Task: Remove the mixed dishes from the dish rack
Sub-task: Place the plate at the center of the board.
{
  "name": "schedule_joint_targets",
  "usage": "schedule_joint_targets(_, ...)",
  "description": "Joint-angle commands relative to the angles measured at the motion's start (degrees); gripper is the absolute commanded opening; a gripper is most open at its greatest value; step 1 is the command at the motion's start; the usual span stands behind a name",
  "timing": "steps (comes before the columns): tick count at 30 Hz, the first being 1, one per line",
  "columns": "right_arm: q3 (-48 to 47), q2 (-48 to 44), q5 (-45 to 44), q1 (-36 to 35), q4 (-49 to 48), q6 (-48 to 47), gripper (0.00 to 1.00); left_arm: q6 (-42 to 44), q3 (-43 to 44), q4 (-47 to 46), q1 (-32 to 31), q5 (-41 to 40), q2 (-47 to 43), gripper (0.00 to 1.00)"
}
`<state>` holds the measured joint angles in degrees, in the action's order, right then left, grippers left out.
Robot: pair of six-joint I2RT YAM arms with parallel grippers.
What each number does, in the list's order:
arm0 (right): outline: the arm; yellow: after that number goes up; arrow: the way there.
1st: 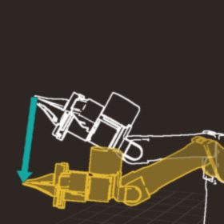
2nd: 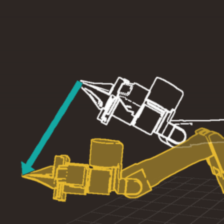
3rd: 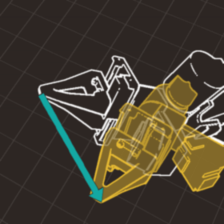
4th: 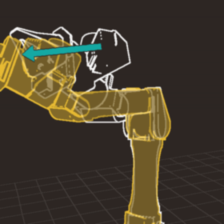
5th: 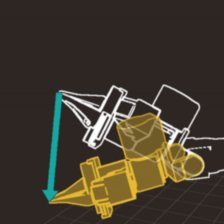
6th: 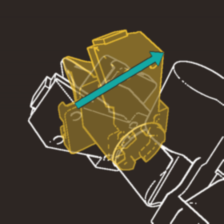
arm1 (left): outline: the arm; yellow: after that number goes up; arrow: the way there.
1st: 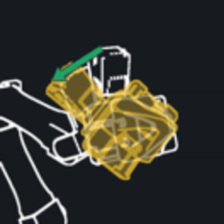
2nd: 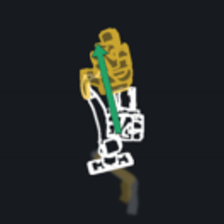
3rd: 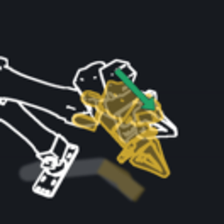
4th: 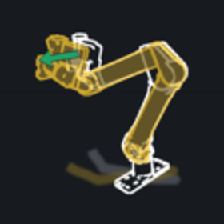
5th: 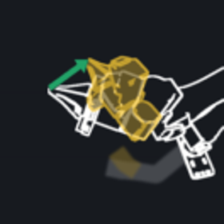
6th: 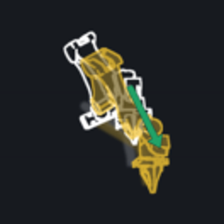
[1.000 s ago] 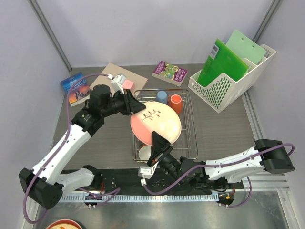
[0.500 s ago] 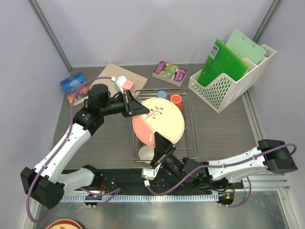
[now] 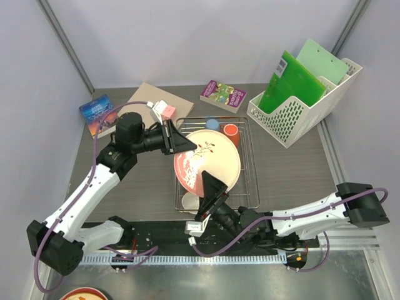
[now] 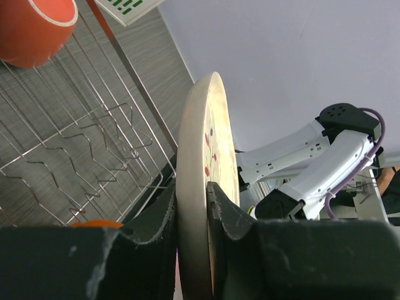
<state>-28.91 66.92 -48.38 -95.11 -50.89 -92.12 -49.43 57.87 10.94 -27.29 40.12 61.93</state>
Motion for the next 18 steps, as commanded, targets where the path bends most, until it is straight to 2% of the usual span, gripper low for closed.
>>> schedule_joint_targets(1,-2.74,1.20,2.42,0.28,-9.04,0.36,0.78,2.50,-0.38,-3.37,-0.31,4.01,-3.22,0.00)
schedule_joint_targets(3,-2.82,2.25,1.63,-0.25,-12.99,0.10,0.88,0.75,-0.82,-4.34,1.52,3.30,-4.01,0.00)
schedule_joint_targets(6,-3.26,3.83,0.13,-0.69,-17.13,0.80,0.94,-2.07,-2.05,-7.24,4.08,2.86,-4.80,0.00)
schedule_joint_targets(15,-5.80,3.31,-4.87,-1.83,-18.10,5.53,0.95,-7.87,-3.20,-13.92,8.04,-1.52,-6.38,0.00)
schedule_joint_targets(18,-8.70,2.79,-9.61,-2.53,-17.66,9.48,0.96,-10.68,-3.11,-15.85,10.84,-2.50,-6.74,0.00)
